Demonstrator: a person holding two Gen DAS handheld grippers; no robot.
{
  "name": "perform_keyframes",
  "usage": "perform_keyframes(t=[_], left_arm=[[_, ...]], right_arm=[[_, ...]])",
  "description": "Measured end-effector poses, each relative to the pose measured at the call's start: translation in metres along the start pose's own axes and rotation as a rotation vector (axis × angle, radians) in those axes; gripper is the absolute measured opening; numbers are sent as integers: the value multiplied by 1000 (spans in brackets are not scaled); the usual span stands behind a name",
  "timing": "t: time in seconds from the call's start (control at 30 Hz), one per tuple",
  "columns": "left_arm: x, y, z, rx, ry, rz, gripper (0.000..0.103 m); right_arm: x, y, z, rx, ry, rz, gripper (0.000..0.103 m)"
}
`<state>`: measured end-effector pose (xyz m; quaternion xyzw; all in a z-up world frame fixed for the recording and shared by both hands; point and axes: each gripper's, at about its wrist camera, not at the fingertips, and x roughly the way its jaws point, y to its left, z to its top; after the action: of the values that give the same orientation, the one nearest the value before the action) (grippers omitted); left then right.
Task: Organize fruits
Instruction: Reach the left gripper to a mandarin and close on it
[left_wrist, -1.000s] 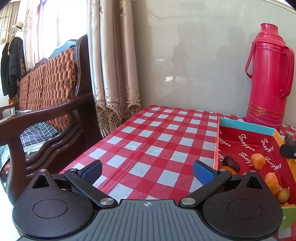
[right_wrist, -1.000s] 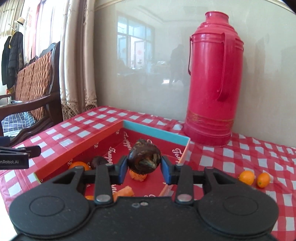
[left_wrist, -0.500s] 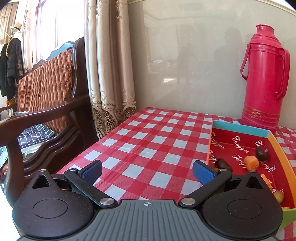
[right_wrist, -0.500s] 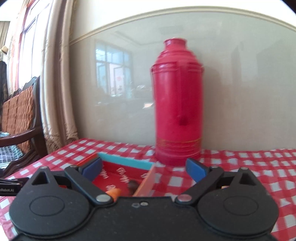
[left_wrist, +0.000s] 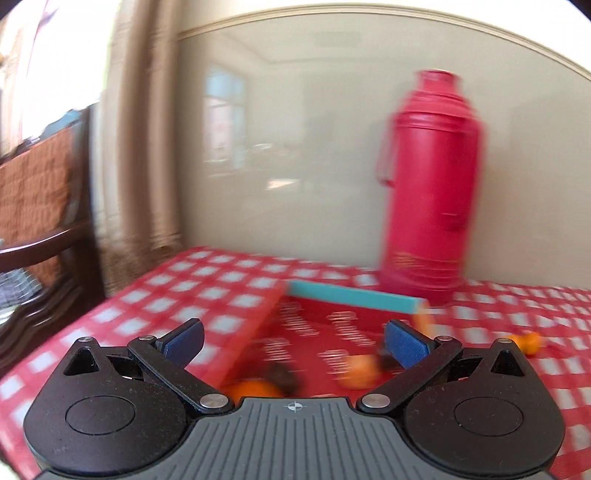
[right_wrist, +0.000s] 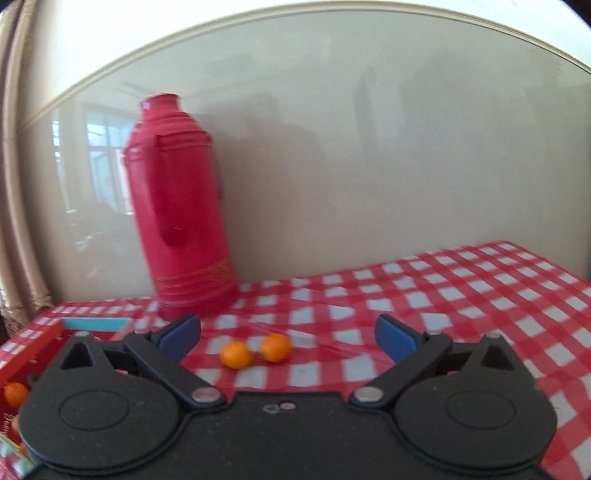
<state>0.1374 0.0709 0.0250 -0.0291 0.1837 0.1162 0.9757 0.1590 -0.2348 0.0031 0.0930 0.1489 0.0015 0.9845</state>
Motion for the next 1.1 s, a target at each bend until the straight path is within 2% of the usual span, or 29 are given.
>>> perform_keyframes(t=[0.17, 0.3, 0.37, 0.4, 0.43, 0.5, 0.6, 0.7, 0.87, 0.93, 1.1], left_arm=[[8, -80, 5, 122, -27, -107, 103], [26, -137, -1, 190, 5, -179, 102], [40, -163, -6, 240, 38, -194, 95], [47, -174, -9, 261, 63, -203, 86], [54, -183, -12, 267, 88, -220, 82], [69, -198, -16, 276, 133, -232, 78], [87, -214, -23, 281, 167, -241, 75], [102, -224, -27, 272, 221, -267, 58], [117, -238, -27, 287, 247, -281, 54], [120, -241, -27, 283, 248, -296, 34], [111, -237, -24, 297, 240, -296, 34]], right_arm=[[-4, -33, 0, -47, -14, -61, 96], [7, -60, 7, 10, 2, -99, 96], [13, -69, 7, 33, 7, -110, 96], [16, -72, 7, 41, 8, -111, 96], [18, -75, 8, 43, 10, -111, 96], [25, -80, 8, 46, 17, -114, 96], [35, -86, 7, 52, 54, -112, 96], [42, -91, 4, 52, 82, -118, 96], [45, -98, 1, 61, 95, -122, 96], [44, -100, 2, 76, 96, -117, 96], [41, -97, 4, 78, 82, -108, 96]])
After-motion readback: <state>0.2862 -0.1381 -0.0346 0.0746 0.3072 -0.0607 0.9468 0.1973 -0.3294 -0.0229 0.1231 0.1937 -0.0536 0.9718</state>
